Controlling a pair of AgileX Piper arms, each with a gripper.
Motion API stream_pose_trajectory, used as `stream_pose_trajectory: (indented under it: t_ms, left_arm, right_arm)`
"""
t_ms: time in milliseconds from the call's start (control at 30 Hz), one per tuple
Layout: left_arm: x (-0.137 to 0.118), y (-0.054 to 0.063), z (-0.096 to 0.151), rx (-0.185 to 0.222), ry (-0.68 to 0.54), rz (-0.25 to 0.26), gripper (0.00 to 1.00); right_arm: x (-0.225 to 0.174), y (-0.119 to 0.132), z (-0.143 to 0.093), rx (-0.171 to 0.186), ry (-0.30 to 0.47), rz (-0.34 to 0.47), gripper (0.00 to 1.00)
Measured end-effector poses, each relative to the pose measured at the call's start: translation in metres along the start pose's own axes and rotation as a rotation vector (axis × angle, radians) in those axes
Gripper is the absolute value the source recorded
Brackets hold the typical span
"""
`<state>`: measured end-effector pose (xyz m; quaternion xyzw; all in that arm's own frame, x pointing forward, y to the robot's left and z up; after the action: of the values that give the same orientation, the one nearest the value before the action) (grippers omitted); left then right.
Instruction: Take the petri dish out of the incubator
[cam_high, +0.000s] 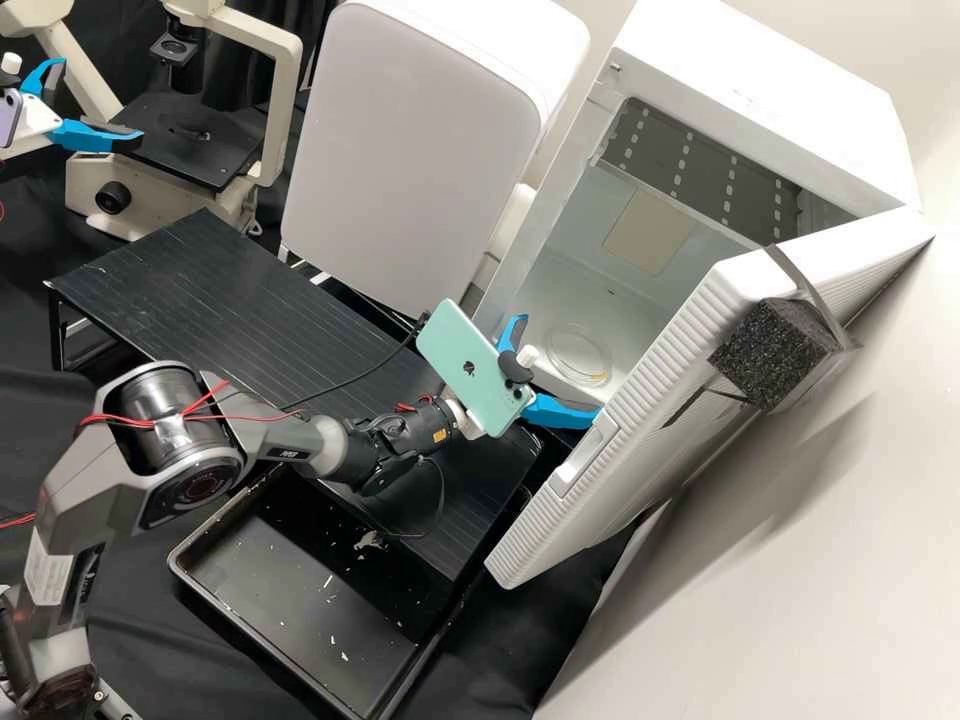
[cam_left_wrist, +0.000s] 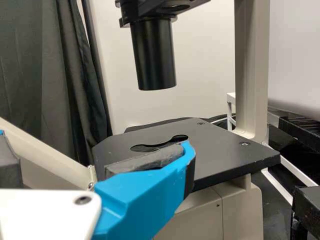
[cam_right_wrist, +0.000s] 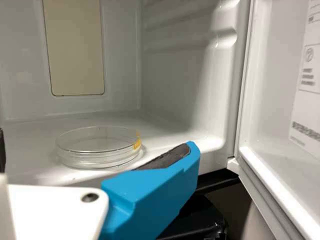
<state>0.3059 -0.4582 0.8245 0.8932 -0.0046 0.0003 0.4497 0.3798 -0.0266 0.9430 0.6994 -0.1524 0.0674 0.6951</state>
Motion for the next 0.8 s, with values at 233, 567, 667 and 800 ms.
stream_pose_trajectory:
  t_ms: [233,567,667,800]
  left_arm:
    - [0.000,0.000,0.000,0.000,0.000,0.000,1.00]
    - [0.000,0.000,0.000,0.000,0.000,0.000,1.00]
    - [0.000,0.000,0.000,0.000,0.000,0.000,1.00]
    - [0.000,0.000,0.000,0.000,0.000,0.000,1.00]
  right_arm:
    - [0.014,-0.009,-0.001,-0.023,-0.014,-0.020,1.00]
    - [0.041,-0.013,0.004,-0.035,-0.060,-0.030,1.00]
    - [0.045,-0.013,0.004,-0.037,-0.060,-0.031,1.00]
    - [0.050,-0.014,0.005,-0.036,-0.065,-0.036,1.00]
